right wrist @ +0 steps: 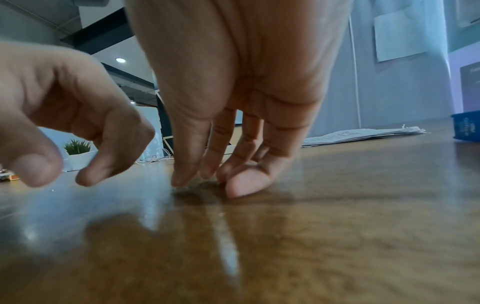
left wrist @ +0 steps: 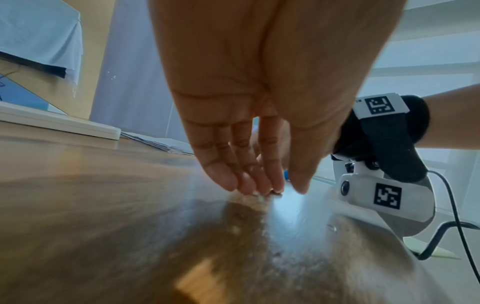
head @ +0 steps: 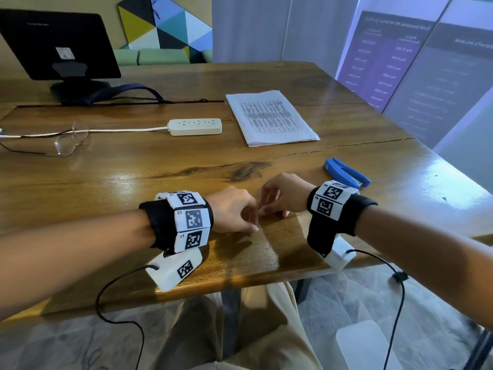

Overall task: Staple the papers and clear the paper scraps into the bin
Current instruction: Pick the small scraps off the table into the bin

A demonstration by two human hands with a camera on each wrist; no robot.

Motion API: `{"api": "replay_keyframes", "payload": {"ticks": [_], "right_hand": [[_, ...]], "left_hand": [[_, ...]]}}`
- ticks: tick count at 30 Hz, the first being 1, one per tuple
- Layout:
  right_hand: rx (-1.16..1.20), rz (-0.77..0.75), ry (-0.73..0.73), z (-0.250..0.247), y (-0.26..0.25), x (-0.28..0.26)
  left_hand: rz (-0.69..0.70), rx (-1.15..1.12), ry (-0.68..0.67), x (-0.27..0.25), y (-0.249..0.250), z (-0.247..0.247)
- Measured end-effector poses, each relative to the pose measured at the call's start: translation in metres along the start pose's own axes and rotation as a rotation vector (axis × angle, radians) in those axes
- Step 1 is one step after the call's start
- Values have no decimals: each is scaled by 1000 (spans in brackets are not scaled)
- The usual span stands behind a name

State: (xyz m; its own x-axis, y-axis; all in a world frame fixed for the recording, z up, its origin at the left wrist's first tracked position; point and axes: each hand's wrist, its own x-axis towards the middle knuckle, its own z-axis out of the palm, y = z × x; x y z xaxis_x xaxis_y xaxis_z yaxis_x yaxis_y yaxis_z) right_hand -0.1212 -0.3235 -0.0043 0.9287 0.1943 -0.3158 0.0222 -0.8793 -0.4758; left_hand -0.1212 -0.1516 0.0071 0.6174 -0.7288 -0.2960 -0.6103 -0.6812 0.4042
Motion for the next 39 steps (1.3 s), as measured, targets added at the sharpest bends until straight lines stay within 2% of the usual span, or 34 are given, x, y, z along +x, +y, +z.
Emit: {"api": "replay_keyframes", "payload": {"ticks": [7,11,18,21,28,36,39], "right_hand": [[101,74,-70,-6,3,11],[131,64,-77,-7,9,10],[124,46,-77,-6,9,5],[103,65,-105,-7,10,1],[76,77,-143,-3,10,-8],[66,19,-141,1,10,-16],[113,32,-146,-1,13,-21]], "left_hand": [[-170,99,-50,22,11,9],[-197,115,-85,25,7,10],[-210,8,-102,30,8,8],[-186,53,-135,31,12,15],[-181,71,-93,36,6,6],[-147,-148,-4,29,-13,-7],[-116,-127,58,24,-17,-6]]}}
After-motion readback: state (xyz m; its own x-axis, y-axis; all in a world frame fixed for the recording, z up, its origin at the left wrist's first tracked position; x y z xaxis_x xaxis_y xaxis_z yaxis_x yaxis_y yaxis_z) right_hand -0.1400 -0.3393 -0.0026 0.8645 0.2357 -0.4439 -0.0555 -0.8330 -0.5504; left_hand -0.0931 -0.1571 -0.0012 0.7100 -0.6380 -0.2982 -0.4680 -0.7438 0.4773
